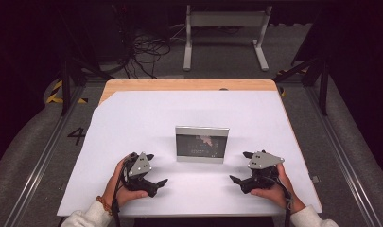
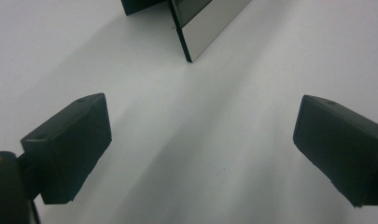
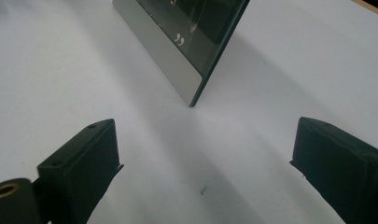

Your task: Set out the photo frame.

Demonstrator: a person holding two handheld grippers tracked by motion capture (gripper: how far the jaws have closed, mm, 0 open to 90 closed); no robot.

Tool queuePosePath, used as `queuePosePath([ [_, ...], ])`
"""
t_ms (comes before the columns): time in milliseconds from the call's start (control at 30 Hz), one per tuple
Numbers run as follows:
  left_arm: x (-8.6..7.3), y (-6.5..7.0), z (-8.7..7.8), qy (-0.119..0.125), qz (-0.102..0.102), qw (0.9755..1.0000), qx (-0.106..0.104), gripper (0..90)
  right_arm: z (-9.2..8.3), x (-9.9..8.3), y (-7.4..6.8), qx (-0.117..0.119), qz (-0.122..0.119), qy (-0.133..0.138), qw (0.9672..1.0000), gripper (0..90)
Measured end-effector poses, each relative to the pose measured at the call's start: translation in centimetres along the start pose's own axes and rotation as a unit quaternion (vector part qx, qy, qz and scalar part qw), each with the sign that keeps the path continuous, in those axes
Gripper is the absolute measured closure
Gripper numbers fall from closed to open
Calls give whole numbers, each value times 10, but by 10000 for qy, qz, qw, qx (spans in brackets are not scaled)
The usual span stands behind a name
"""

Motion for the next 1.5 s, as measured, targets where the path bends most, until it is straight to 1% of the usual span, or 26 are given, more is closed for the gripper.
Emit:
queuePosePath([
  [67,1,0,0,23,-18,10000,45,54,1,0,0,-32,13,19,10000,76],
  [100,2,0,1,41,-21,10000,28,55,2,-1,0,-51,8,-18,10000,74],
  [133,2,0,1,34,-12,10000,42,56,3,-3,0,-75,-21,-74,9999,73],
  [233,1,1,2,-3,22,10000,58,57,4,-4,0,-97,-21,-101,9999,78],
  [267,1,1,2,-14,32,10000,89,57,5,-4,0,-144,-39,-109,9998,80],
  [333,2,0,1,42,-6,10000,63,56,5,-3,-1,-171,-51,-119,9998,84],
  [400,2,-1,0,53,-9,9999,99,56,6,-3,-2,-183,-95,-120,9997,87],
  [533,1,-3,0,18,-22,9999,134,56,7,-2,-3,-181,-101,-113,9997,90],
  [700,0,-3,2,-35,8,9999,128,54,8,-4,-4,-189,-137,-150,9996,91],
  [833,-1,-3,3,-120,45,9998,156,59,8,-3,-4,-185,-137,-138,9996,93],
  [867,-2,-3,3,-131,81,9997,178,59,8,-4,-4,-186,-142,-146,9996,94],
  [1033,-1,-3,3,-113,65,9998,174,63,9,-3,-5,-204,-203,-168,9994,94],
  [1167,0,-3,3,-148,142,9996,213,63,8,-4,-3,-225,-174,-173,9994,95],
  [1233,0,-3,3,-129,109,9996,214,64,8,-3,-3,-198,-144,-151,9996,98],
  [1500,0,-6,2,-115,90,9996,248,64,8,-4,-4,-207,-194,-181,9994,105],
])
Point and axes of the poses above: each handheld gripper's, and its own axes: z roughly forward along the jaws, x roughly out of its top, y roughly to its right, the point moved 7 cm from there along z, roughly forward along the jaws, and after that the axes turned 2 degrees about -z, right-handed, at the moved point
